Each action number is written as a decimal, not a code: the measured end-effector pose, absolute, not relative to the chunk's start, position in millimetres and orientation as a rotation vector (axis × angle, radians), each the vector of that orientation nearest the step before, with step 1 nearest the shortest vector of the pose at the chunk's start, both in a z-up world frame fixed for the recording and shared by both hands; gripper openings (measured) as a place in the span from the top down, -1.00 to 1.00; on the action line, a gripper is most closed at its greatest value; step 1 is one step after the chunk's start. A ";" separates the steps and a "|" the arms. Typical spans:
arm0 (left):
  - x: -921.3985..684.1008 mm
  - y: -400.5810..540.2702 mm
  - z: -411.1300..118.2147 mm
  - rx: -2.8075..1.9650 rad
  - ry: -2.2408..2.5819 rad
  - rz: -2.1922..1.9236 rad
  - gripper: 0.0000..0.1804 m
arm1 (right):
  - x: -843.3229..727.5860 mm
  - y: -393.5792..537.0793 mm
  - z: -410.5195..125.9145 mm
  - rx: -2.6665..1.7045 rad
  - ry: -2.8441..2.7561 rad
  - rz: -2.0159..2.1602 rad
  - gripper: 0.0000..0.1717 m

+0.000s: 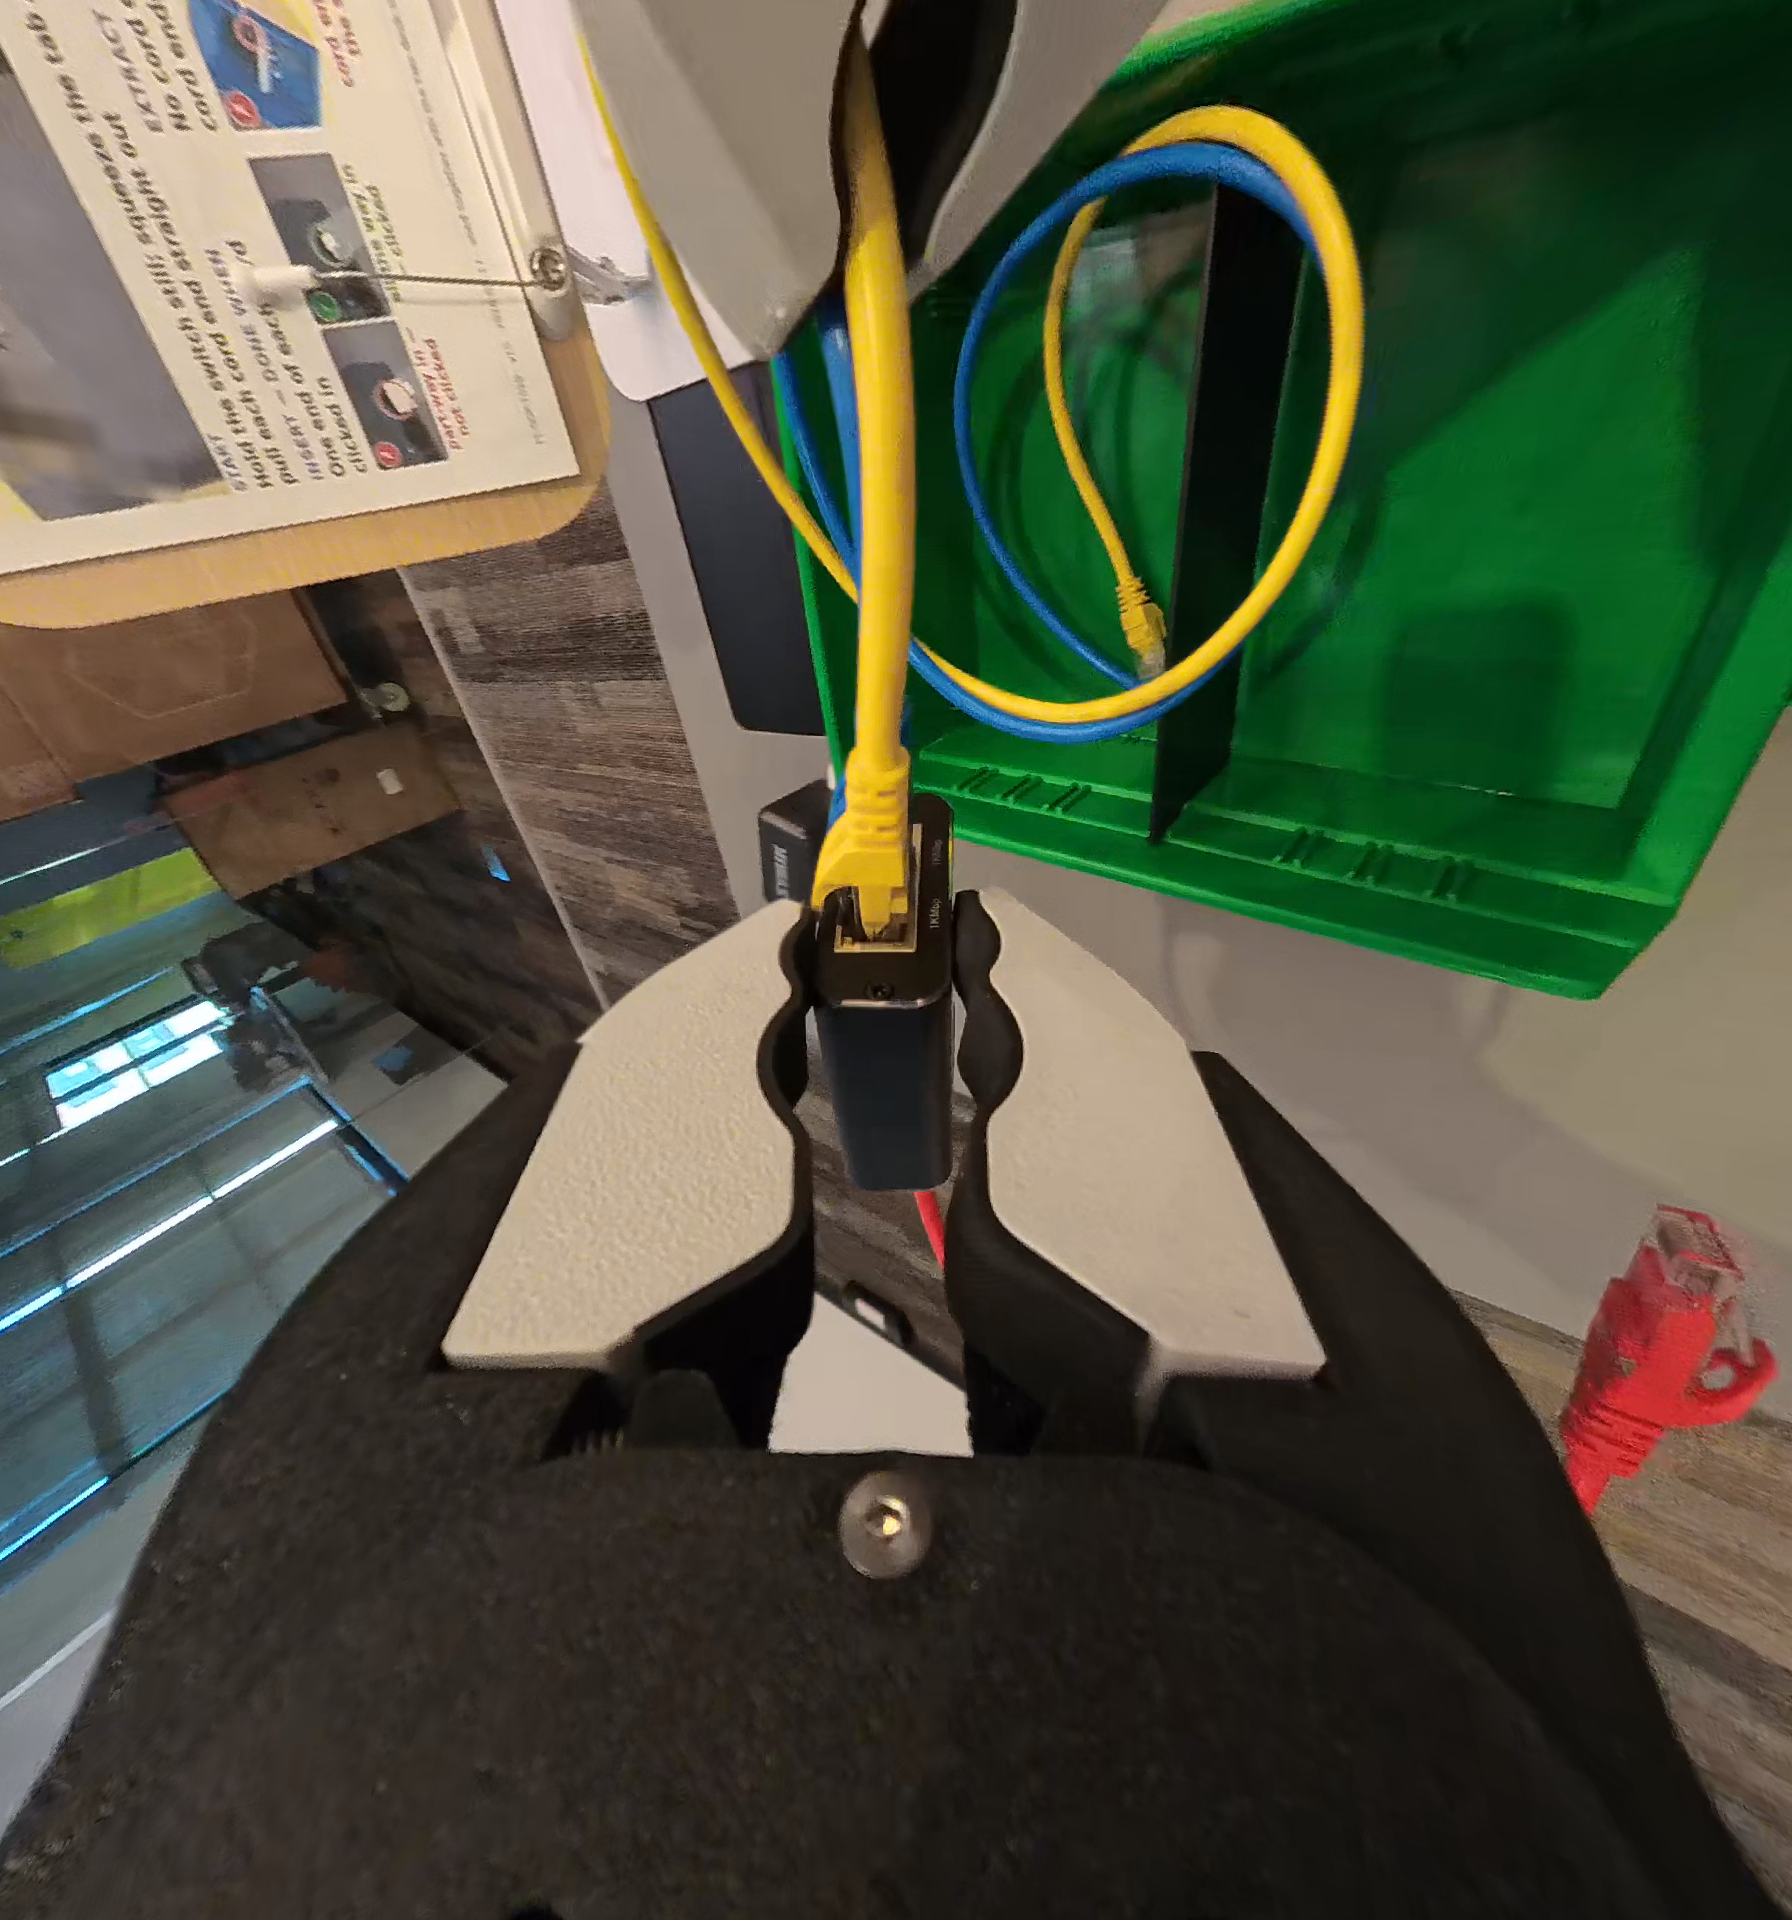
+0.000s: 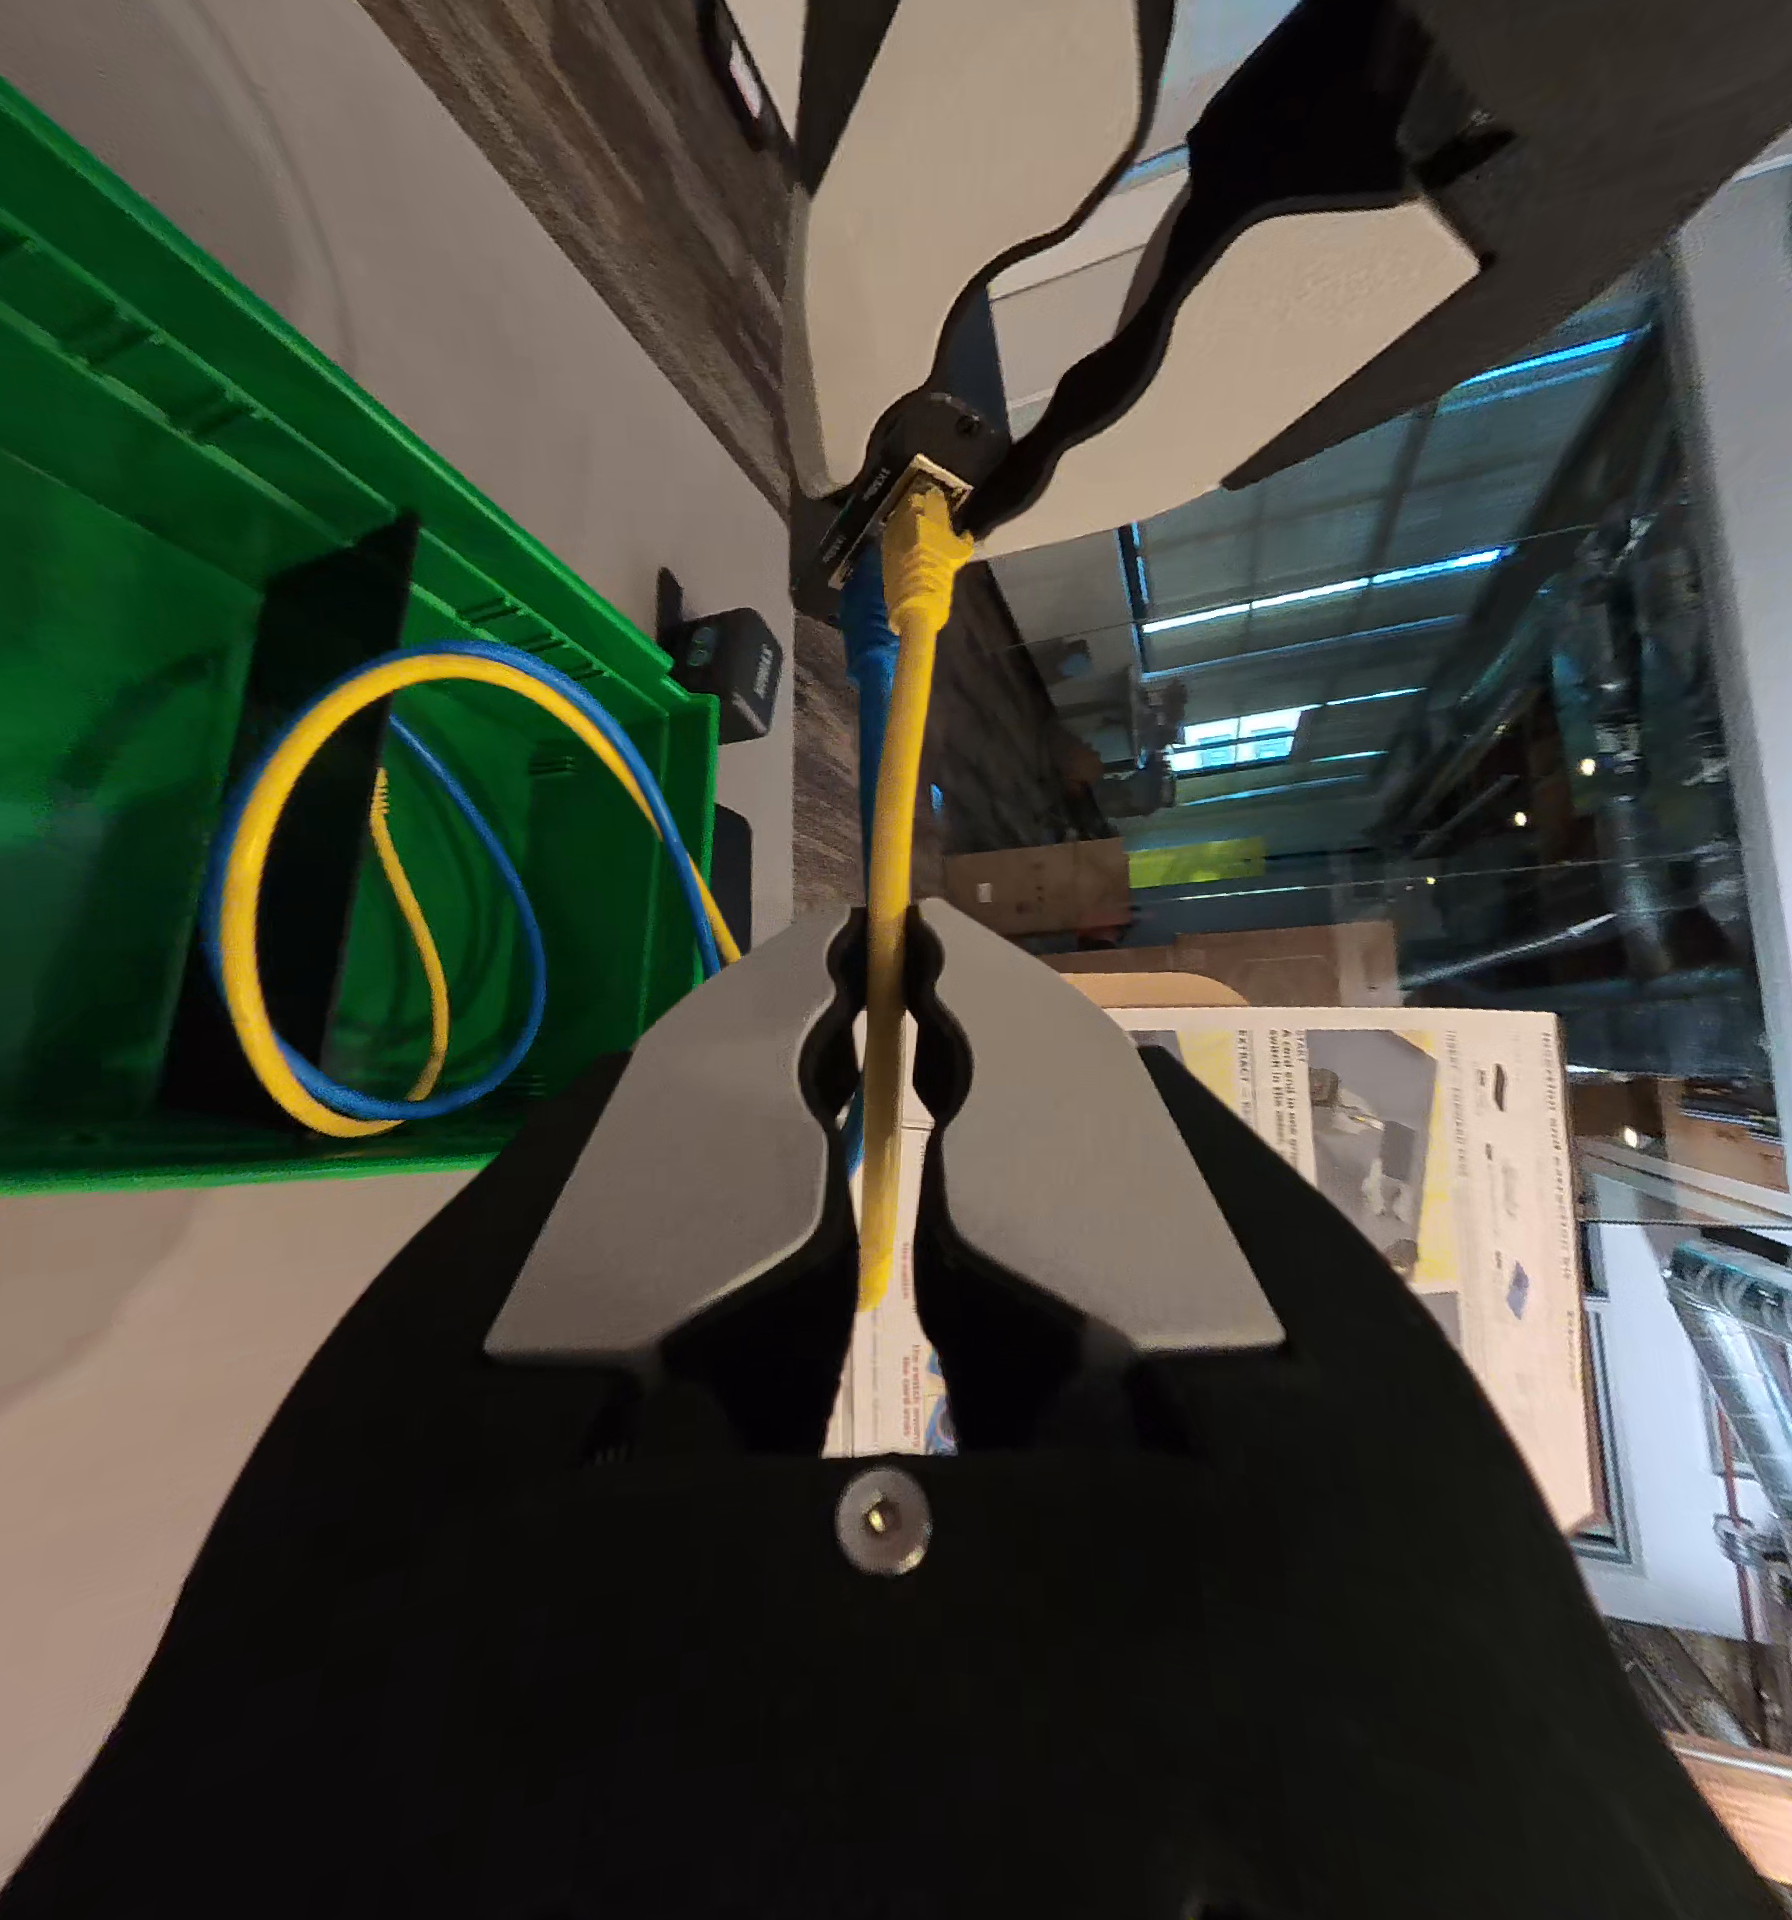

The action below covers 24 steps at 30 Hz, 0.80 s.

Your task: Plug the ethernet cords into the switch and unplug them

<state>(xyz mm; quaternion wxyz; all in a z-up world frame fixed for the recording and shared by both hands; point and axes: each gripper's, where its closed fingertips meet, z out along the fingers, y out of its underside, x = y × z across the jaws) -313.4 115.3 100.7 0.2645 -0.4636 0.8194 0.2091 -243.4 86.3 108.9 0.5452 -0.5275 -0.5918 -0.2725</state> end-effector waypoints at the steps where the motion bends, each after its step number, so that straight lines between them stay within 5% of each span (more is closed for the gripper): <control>1: -312.6 116.1 101.8 -1.239 2.202 0.574 0.72 | -242.9 87.0 111.9 -1.237 -1.396 -0.664 0.93; 7: -311.7 118.9 106.9 -1.185 2.101 0.571 0.64 | -242.6 93.8 125.2 -1.185 -1.439 -0.788 0.92; 11: -318.1 122.4 116.4 -1.264 1.923 0.429 0.27 | -241.5 97.6 132.5 -1.173 -1.479 -0.845 0.92; 18: -318.7 140.2 91.8 -1.303 1.716 0.128 0.16 | -239.1 89.0 152.7 -1.142 -1.509 -0.905 0.92; 22: -300.2 140.7 94.9 -1.241 1.692 0.048 0.23 | -237.1 82.6 162.6 -1.136 -1.518 -0.921 0.92; 24: -288.7 133.1 101.3 -1.186 1.696 -0.007 0.50 | -235.1 80.4 167.8 -1.124 -1.521 -0.942 0.92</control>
